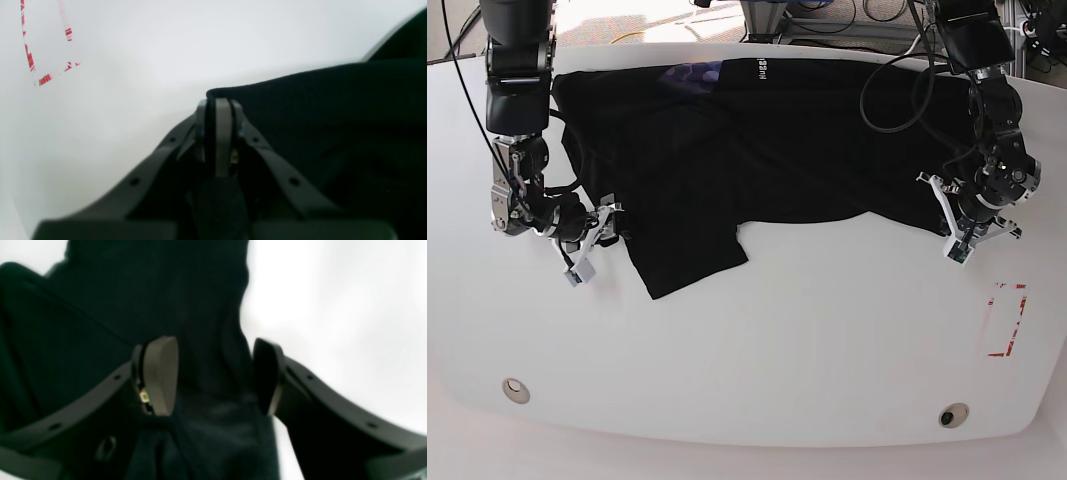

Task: Layout the t-shirt on the table in an organized manner, then fold the t-shirt properly
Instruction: 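Hold the hem with both grippers and adjust grip along the edge, then lift the hem with both grippers and fold it over toward the collar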

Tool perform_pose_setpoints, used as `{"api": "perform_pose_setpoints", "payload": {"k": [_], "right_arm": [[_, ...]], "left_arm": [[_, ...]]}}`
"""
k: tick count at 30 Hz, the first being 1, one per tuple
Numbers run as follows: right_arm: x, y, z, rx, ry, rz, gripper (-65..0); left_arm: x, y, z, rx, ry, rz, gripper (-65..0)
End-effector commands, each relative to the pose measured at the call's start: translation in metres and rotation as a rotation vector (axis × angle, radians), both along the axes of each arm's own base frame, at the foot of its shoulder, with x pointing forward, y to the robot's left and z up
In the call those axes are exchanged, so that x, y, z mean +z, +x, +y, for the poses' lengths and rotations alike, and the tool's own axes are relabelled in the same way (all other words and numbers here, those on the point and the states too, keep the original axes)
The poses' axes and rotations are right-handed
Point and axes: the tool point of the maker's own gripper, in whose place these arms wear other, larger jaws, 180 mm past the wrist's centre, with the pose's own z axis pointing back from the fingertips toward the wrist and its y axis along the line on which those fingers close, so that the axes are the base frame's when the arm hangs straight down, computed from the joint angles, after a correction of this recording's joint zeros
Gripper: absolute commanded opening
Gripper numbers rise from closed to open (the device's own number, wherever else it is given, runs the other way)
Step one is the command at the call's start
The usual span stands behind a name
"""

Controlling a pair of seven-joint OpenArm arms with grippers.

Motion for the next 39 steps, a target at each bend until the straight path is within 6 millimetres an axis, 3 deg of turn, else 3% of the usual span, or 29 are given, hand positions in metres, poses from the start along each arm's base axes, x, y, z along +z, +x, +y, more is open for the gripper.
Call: {"api": "perform_pose_setpoints", "payload": {"k": [1,7,14,16,20,22,28,35,39], "right_arm": [[0.008,0.008,-0.001,0.004,-0.004,-0.022,-30.3],[0.004,0.001,0.016,0.027,0.018,-0.021,-30.3],[0.006,0.001,0.019,0.033,0.021,-0.028,-31.7],[0.006,0.001,0.019,0.033,0.021,-0.028,-36.9],[0.006,0.001,0.018,0.032,0.018,-0.028,-57.7],[0.008,0.003,0.016,0.032,0.015,-0.032,-65.0],[0.012,0.004,0.015,0.047,-0.001,-0.035,-64.4],[0.050,0.010,0.016,0.134,-0.089,-0.107,-65.0],[0.065,0.003,0.001,0.120,-0.136,-0.118,-65.0]], "left_arm": [[0.015,0.010,0.003,-0.001,0.004,-0.052,-65.0],[0.015,0.010,0.003,-0.001,0.004,-0.052,-65.0],[0.015,0.010,0.003,-0.001,0.004,-0.052,-65.0],[0.015,0.010,0.003,-0.001,0.004,-0.052,-65.0],[0.015,0.010,0.003,-0.001,0.004,-0.052,-65.0],[0.015,0.010,0.003,-0.001,0.004,-0.052,-65.0],[0.016,0.010,0.002,-0.003,0.000,-0.054,-65.0],[0.038,0.016,-0.004,-0.018,0.016,-0.119,-65.0],[0.054,0.018,-0.012,-0.031,0.022,-0.171,-65.0]]}}
